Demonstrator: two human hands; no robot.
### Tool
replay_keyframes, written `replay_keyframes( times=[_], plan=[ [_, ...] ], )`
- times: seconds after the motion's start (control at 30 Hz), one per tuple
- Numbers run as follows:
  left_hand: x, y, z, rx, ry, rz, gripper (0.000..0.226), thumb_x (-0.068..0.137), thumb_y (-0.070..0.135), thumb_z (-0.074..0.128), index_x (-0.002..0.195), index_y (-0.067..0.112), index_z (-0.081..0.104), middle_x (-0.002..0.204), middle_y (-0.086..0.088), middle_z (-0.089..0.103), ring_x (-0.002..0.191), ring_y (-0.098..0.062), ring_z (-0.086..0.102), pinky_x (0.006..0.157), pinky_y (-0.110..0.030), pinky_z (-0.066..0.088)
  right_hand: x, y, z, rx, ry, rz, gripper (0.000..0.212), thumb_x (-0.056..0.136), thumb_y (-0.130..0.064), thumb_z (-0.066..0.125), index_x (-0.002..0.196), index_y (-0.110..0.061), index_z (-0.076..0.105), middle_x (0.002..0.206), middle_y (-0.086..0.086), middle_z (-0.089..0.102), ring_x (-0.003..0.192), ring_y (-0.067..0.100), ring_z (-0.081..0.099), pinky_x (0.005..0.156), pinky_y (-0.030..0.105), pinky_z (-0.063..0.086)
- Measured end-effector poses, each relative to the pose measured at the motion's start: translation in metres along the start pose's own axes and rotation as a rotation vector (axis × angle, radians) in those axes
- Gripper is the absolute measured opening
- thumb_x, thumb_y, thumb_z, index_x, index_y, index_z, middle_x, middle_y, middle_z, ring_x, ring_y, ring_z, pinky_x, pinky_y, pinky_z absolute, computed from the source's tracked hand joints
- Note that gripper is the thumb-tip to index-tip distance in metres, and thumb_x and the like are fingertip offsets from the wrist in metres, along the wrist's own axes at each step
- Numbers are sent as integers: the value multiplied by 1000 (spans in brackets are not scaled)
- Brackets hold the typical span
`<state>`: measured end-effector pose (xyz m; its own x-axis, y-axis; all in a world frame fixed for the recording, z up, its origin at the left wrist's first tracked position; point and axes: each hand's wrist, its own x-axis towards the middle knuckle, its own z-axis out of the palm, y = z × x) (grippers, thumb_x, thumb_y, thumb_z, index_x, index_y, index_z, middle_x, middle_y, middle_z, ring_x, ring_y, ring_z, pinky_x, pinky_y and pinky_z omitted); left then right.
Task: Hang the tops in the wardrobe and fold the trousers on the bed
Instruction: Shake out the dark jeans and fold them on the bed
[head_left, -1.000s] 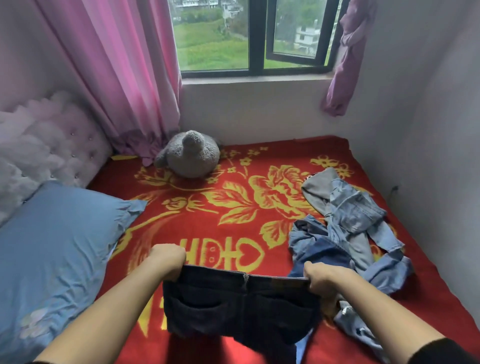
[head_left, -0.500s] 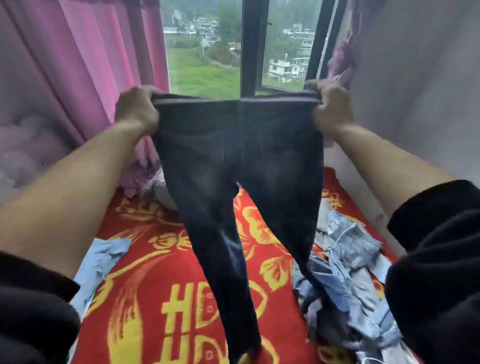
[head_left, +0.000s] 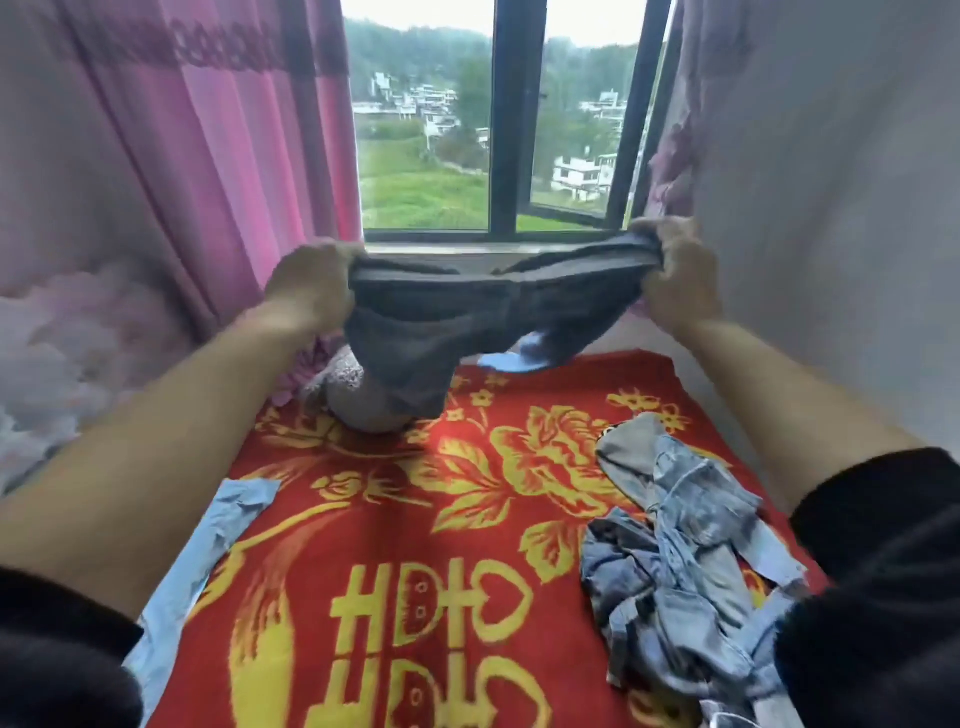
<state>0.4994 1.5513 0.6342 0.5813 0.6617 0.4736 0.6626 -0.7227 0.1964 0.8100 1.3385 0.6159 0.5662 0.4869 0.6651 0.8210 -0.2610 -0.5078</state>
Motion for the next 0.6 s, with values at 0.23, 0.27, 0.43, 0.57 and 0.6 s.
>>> replay_keyframes(
  times=[0.23,0.27,0.43,0.57,0.6],
  plan=[
    [-200,-10,169,283,-491,-12,31,90,21,48,116,33,60,114,2,59,106,-26,62,82,-36,49,-247,109,71,-74,-519,328,51,75,10,48,120,-5,67,123,17,62,119,33,55,102,30,37],
    [-228,-10,191,309,-551,-21,32,91,20,46,117,33,59,114,4,59,109,-24,60,84,-36,47,-283,124,80,-109,-608,371,52,76,12,49,121,-6,66,124,16,62,120,33,55,103,32,37],
    [-357,-8,275,391,-884,-88,35,92,18,46,121,36,56,121,6,57,119,-21,48,90,-35,42,-436,182,101,-213,-962,486,51,78,7,53,124,-12,65,125,12,59,120,31,57,104,33,40],
    [-441,-5,323,433,-1052,-117,36,89,13,48,120,29,56,122,4,57,118,-22,48,88,-36,41,-529,200,102,-264,-1153,524,50,83,0,50,128,-21,59,130,5,54,118,28,57,99,36,44],
    [-459,-5,332,448,-1077,-119,38,88,12,48,121,30,55,123,4,56,118,-22,48,87,-36,40,-548,204,102,-283,-1199,522,51,85,-2,50,130,-24,57,131,3,52,117,27,57,97,36,46]
  ],
)
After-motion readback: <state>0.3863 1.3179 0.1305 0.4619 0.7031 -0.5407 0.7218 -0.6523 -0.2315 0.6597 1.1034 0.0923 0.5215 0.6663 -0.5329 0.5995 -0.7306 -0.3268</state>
